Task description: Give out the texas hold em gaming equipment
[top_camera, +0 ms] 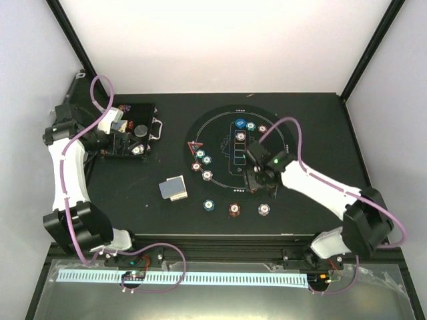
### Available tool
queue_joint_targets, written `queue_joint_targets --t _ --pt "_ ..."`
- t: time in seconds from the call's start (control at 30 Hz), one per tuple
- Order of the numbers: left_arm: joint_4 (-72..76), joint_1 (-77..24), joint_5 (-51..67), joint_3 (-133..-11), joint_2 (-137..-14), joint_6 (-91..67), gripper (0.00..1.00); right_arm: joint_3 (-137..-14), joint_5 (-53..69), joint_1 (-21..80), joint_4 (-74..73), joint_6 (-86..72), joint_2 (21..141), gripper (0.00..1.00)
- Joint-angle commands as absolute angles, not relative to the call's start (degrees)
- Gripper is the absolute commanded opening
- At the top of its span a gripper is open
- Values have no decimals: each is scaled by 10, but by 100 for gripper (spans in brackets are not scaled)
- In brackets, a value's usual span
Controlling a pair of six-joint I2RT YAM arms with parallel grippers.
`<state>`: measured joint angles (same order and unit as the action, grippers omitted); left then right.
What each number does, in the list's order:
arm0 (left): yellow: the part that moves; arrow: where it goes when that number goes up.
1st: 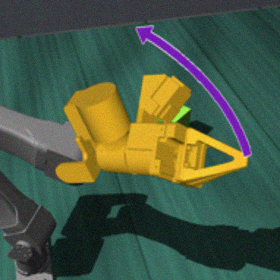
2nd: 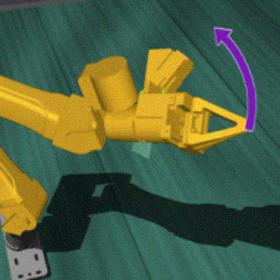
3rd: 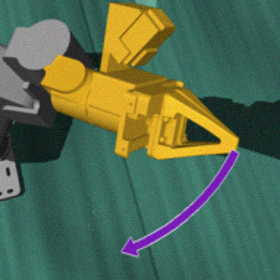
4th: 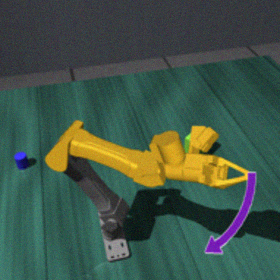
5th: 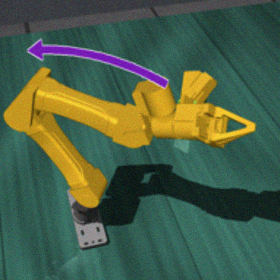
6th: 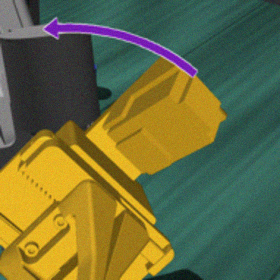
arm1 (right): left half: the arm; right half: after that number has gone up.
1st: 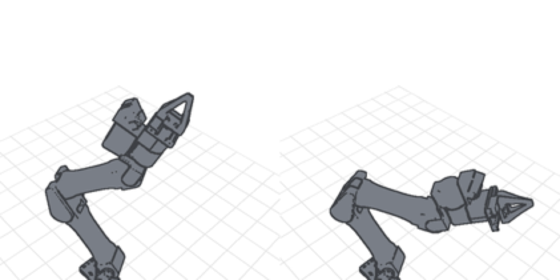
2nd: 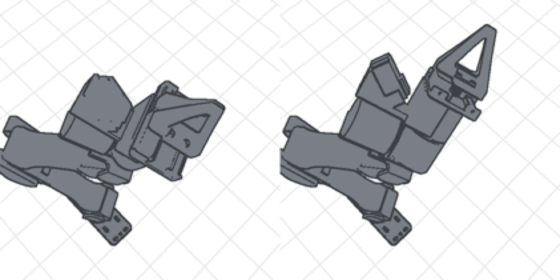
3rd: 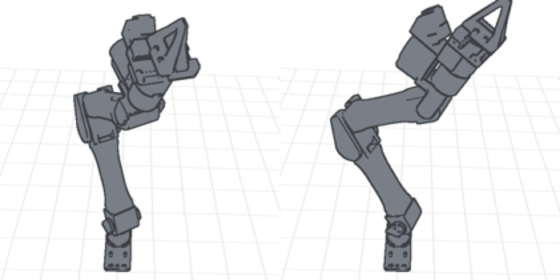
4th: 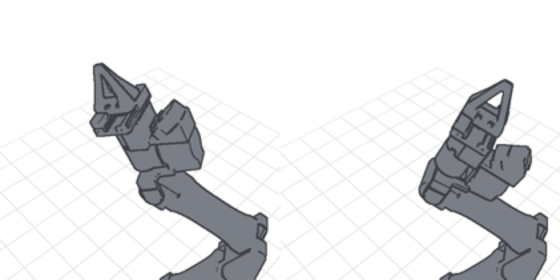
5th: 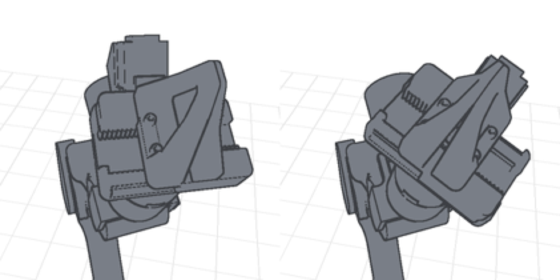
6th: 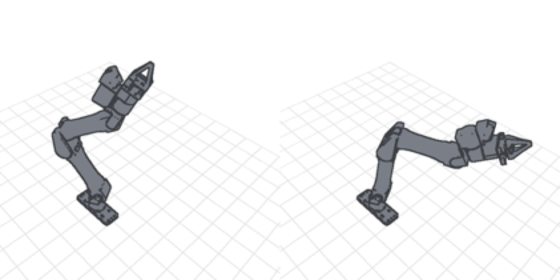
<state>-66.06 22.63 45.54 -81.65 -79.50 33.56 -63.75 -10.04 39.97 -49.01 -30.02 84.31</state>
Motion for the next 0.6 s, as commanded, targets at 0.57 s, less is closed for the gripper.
queue_joint_targets --t 0.57 --pt "-666 233 474 -797 -781 356 99 -371 -29 478 -394 -429 765 70"
